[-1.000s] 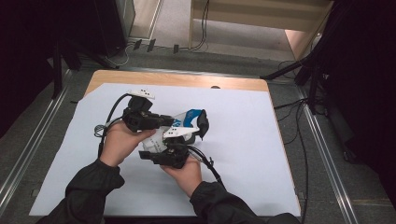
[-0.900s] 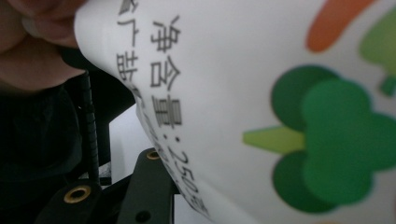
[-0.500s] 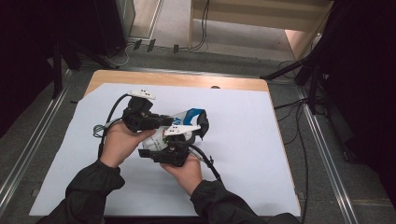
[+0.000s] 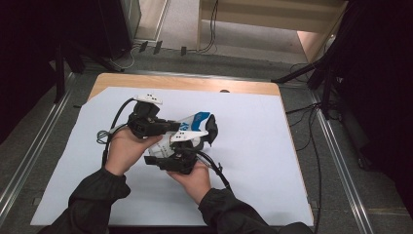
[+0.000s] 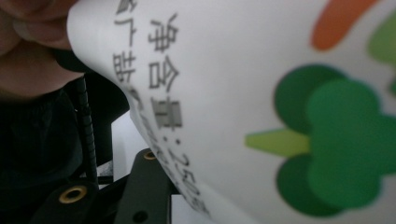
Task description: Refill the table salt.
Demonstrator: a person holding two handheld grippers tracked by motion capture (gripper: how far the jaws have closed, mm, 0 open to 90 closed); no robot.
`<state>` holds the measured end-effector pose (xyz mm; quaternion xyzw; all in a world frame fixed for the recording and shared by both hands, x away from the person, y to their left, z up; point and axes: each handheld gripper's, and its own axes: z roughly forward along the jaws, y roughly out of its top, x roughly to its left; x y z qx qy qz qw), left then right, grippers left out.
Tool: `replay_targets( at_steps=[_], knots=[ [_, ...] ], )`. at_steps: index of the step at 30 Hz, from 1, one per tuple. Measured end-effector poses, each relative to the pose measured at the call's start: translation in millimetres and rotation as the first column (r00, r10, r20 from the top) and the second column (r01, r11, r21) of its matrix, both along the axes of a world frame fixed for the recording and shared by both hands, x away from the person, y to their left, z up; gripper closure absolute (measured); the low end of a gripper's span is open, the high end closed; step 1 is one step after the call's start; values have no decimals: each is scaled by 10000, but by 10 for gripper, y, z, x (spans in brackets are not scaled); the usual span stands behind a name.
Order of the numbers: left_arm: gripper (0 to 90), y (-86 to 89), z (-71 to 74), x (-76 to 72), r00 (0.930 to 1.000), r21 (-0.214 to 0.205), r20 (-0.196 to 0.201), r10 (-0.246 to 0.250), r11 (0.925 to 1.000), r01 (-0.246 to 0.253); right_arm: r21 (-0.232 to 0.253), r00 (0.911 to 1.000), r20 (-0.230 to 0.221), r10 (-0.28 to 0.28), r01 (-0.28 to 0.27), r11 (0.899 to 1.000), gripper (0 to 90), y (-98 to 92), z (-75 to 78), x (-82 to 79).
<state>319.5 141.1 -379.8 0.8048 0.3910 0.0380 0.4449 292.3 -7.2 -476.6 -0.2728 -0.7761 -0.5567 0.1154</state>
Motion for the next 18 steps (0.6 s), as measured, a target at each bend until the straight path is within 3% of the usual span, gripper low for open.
replay_targets(
  at_steps=[9, 18],
  knots=[
    [900, -1, 5, 10, 10000, -120, 17, 32, 9999, -32, 89, 10000, -37, 1, -1, 10000, 685, -6, 22, 6],
    [896, 20, 49, 15, 10000, 13, -65, 59, 10000, -59, 190, 9997, -107, 226, -224, 9996, 672, 20, 57, 16]
  ],
)
